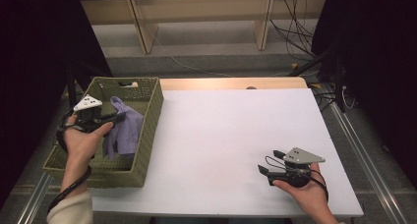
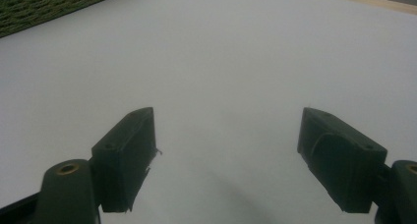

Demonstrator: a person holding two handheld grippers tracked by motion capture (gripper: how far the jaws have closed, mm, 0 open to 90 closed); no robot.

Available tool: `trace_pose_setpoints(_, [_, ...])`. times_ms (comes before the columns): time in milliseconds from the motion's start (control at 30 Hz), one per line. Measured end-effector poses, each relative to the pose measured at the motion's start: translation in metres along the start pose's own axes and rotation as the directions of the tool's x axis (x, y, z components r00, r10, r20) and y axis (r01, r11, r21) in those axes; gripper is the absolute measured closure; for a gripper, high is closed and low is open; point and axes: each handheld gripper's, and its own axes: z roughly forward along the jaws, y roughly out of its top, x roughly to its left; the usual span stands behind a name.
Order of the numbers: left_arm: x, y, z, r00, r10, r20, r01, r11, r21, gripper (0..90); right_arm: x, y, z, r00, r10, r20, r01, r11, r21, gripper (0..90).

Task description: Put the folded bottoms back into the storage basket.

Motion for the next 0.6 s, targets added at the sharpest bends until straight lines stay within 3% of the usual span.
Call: trace_pose_setpoints(600, [0.034, -0.012, 0.003, 0.9983, -0.051, -0.026, 0.052, 0.9977, 0.042, 82.9, 0.0, 0.001, 0.0, 1.0, -0.004, 0.005, 0.004, 1.0, -0.003, 23.1])
